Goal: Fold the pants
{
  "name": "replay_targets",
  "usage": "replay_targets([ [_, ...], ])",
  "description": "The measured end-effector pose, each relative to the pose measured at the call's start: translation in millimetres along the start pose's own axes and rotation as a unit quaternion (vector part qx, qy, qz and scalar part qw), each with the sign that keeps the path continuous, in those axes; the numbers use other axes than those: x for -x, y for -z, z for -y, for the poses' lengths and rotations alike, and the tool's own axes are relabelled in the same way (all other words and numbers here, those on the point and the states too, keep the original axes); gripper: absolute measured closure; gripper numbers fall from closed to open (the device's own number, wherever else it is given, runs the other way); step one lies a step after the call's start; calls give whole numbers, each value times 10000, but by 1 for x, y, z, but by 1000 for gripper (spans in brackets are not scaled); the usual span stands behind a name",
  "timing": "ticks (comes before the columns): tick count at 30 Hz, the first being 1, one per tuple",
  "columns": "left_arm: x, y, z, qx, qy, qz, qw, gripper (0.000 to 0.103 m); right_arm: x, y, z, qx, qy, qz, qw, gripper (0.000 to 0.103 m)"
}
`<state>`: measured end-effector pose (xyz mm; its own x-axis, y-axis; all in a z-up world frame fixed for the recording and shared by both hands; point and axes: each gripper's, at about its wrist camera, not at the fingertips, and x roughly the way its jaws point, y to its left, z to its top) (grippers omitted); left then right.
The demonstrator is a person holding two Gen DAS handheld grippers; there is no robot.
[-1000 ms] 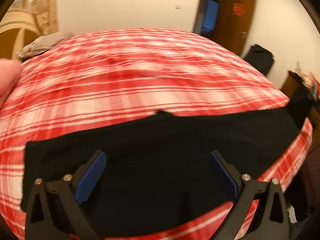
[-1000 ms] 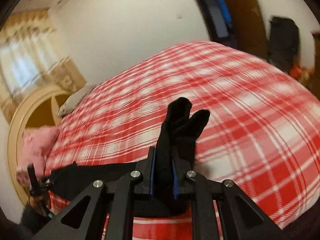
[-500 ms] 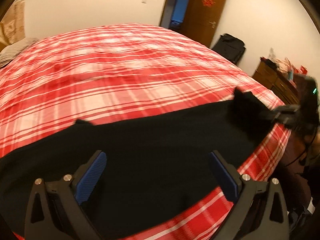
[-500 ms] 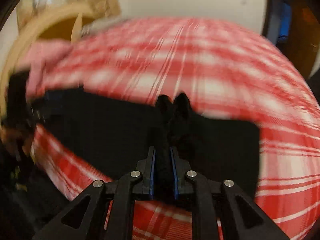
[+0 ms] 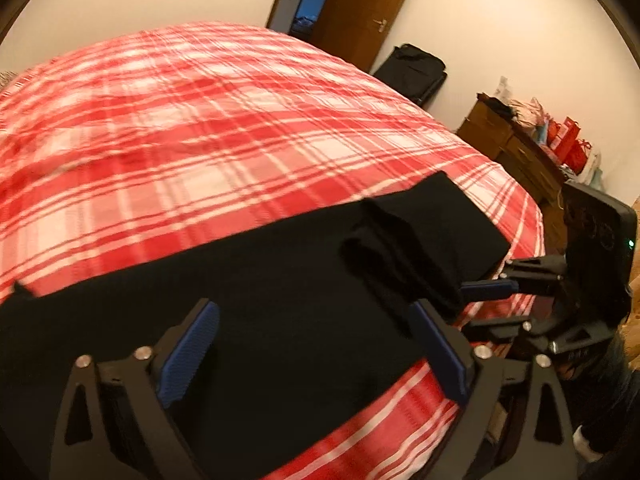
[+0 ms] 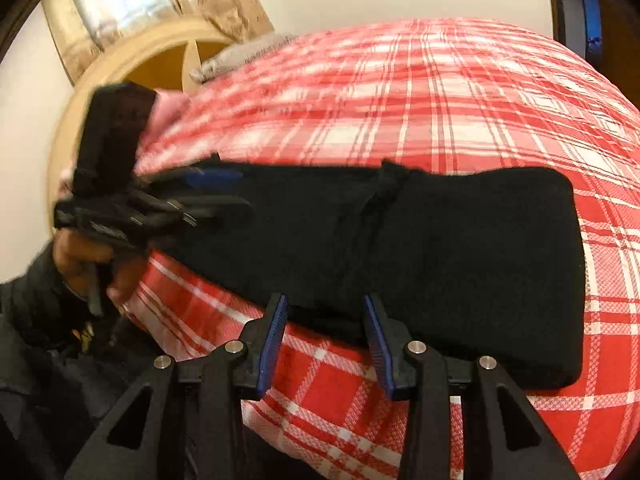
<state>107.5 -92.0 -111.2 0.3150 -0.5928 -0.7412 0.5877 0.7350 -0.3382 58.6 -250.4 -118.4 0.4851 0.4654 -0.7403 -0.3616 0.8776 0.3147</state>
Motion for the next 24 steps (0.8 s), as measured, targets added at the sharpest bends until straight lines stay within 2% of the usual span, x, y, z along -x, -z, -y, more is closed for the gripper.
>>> replay_targets([
  [4,-13,-11,11,-35,-73,-42,10000,10,-3,-13,8,-478,-82,227,9986,61],
  [7,-13,-14,12,-24,-125,-46,9999,10,-10,-13,-3,-155,-1,139,9998,62],
  [9,-13,-14,9,21,-160,-58,9999,10,-12,-10,-4,-193,135,157,9996,80],
  [10,-13,-13,7,59,-167,-69,9998,10,-12,-9,-1,-271,128,168,9994,95],
  [13,-14,-10,6,147,-130,-95,9998,10,0,-6,-4,-240,103,334,9991,97],
  [17,-23,-12,16,200,99,-136,9997,10,-15,3,-11,36,281,-38,9996,97],
  [19,-26,-13,23,171,171,-135,9996,10,-19,7,-10,69,306,-84,9995,97],
  [24,-41,-17,43,29,172,-209,9996,10,-9,9,-3,17,108,127,9999,93],
])
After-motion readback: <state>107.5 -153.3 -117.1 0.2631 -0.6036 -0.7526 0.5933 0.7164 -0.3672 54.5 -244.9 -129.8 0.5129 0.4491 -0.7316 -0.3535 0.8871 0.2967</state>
